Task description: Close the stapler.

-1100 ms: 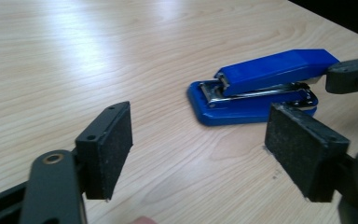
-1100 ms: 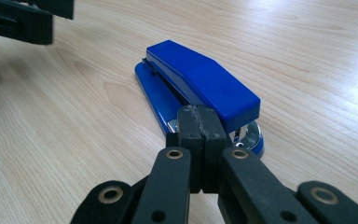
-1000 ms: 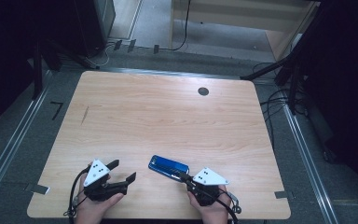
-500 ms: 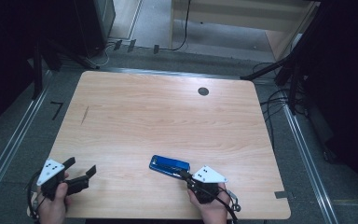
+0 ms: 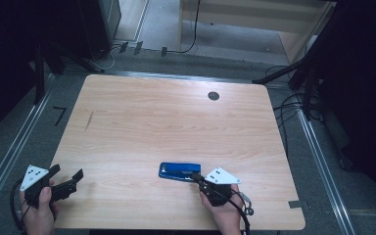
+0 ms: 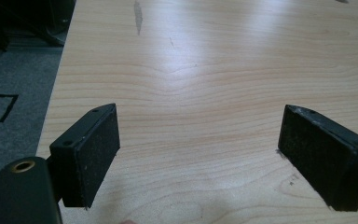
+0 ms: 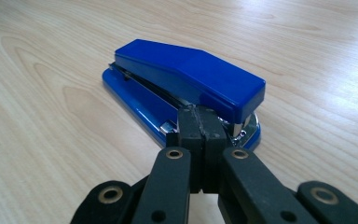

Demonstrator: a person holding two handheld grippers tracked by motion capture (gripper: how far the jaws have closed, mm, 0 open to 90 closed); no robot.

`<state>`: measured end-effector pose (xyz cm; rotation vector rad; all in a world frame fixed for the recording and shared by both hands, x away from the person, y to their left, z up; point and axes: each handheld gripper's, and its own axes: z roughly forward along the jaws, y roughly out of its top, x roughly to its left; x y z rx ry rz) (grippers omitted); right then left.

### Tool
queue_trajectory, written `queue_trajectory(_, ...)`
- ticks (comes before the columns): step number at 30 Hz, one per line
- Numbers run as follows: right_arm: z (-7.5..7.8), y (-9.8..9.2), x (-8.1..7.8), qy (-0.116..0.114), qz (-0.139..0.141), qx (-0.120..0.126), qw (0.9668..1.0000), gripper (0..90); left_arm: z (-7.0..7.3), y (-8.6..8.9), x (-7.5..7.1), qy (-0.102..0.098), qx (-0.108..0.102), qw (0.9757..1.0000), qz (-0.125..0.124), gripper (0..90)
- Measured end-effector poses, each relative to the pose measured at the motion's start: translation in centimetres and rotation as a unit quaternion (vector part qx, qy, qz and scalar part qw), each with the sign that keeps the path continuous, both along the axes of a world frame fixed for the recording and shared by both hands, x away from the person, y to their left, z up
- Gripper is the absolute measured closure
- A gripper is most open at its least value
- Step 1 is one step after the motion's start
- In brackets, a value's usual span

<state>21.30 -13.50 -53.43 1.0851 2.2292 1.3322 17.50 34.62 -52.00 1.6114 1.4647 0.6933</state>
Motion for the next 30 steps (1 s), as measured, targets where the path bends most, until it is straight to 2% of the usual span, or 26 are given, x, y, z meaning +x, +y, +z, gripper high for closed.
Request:
queue_trajectory(5,0.2,-0.4,0.6,0.003,-0.004,0.006,1.0000,90.0,-0.1,-0.1,0.0,-0.001,-0.002,1.0000,0.000,13.6)
queue_trajectory(12,0.7,-1.8,0.5,0.005,-0.005,0.023,0.9997,90.0,-0.2,-0.3,0.2,0.004,0.003,1.0000,-0.006,13.9)
queue_trajectory(13,0.8,-2.1,0.5,0.004,-0.010,0.027,0.9996,81.7,-0.2,-0.3,0.2,0.004,0.003,1.0000,-0.007,13.8)
queue_trajectory(16,1.0,-3.0,0.5,-0.002,-0.015,0.026,0.9996,71.9,-0.2,-0.2,0.2,0.003,0.002,1.0000,-0.004,13.9)
queue_trajectory(19,1.3,-3.6,0.5,-0.011,-0.016,0.028,0.9994,57.1,-0.3,-0.3,0.2,0.004,0.002,1.0000,-0.004,13.9)
queue_trajectory(22,1.5,-4.2,0.7,0.002,-0.013,0.037,0.9992,37.0,-0.3,-0.3,0.2,0.005,0.004,1.0000,-0.004,13.9)
queue_trajectory(24,1.6,-4.7,0.9,0.013,-0.008,0.041,0.9991,27.4,-0.2,-0.3,0.2,0.005,0.003,1.0000,-0.003,13.9)
queue_trajectory(28,1.6,-6.0,1.0,0.013,-0.015,0.048,0.9987,15.9,-0.3,-0.3,0.2,0.005,0.002,1.0000,-0.001,13.9)
queue_trajectory(30,1.6,-6.7,0.9,0.009,-0.021,0.048,0.9986,15.1,-0.2,-0.3,0.2,0.006,0.003,1.0000,-0.001,13.9)
